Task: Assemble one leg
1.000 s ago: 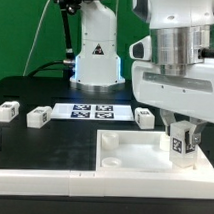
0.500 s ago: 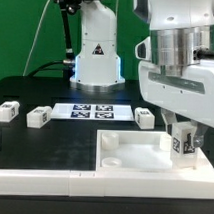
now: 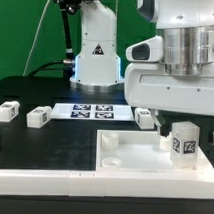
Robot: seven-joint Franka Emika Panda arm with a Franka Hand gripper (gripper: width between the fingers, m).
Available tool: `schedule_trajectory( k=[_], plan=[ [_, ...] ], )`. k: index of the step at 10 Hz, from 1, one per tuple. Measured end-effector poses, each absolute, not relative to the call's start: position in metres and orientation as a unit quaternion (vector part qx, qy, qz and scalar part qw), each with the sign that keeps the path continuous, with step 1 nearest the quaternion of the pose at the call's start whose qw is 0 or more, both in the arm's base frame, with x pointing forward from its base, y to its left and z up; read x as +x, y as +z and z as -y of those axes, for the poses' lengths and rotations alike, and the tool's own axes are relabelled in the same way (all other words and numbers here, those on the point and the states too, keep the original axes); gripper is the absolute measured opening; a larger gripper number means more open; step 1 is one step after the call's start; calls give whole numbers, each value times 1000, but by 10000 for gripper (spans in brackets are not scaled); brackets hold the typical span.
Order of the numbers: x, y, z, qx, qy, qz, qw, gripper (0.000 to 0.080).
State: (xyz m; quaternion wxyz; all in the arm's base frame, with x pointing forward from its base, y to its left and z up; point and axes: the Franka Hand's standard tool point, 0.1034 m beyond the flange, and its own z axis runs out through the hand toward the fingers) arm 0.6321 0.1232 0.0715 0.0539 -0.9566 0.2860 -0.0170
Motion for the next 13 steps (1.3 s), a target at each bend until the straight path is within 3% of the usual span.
schedule_trajectory(
  k=[3, 7, 9, 11, 12, 13],
  plan=[
    [630, 72, -126, -994, -19, -106, 35, 648],
    [633, 75, -116, -993, -16, 116, 26, 648],
    [633, 75, -115, -988, -17, 149, 25, 648],
    [633, 75, -115, -988, -17, 148, 25, 384],
    [633, 75, -115, -988, -17, 148, 25, 290],
    [633, 75, -115, -990, -16, 136, 25, 290]
  ],
)
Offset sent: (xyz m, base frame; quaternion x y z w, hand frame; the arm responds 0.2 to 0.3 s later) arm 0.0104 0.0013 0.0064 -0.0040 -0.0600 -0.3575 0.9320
